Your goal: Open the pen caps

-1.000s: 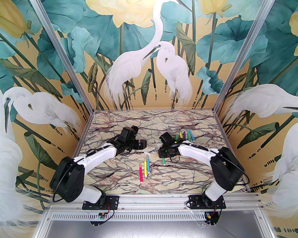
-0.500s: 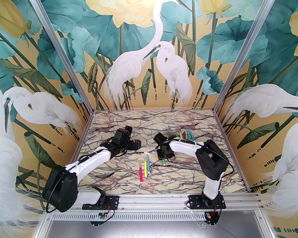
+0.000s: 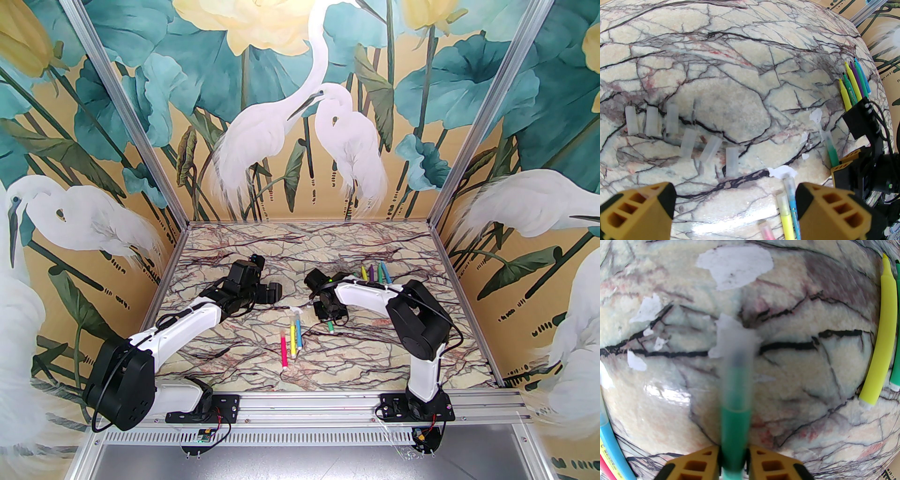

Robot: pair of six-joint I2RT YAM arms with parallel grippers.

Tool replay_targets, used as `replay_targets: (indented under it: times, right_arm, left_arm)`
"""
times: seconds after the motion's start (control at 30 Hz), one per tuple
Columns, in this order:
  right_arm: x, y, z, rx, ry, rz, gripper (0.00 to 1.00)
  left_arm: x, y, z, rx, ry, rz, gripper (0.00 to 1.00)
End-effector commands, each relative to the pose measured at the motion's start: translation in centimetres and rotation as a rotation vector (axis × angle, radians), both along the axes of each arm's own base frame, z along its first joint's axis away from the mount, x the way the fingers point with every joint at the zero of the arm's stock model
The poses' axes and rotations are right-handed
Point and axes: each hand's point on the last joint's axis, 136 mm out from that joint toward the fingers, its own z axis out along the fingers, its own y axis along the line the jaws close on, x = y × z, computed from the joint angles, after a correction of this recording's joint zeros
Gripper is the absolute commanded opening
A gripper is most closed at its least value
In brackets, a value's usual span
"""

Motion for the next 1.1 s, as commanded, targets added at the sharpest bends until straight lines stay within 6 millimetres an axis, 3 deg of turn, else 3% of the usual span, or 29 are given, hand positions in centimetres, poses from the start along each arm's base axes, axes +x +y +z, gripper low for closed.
replay_targets:
  times: [0.0,0.33,1.07]
  right_arm:
    - [-0.3,-1.0,-1.7,-0.056,0.006,-0.012,0.19]
    - [0.3,-0.5,0.2,0.033,-0.088,0.025,0.11]
    - [-0.5,2.4,9.3,0.380,-0.331,0.202,0.11]
  left_arm:
    - [0.1,-0.4,0.5,-0.042,-0.020,-0.012,0.89]
    - [0.4,-3.1,0.8,-0.167,0.000,-0.084,0.89]
    - [0.6,-11.4,3.7,-0.561,0.096,-0.280,0.82]
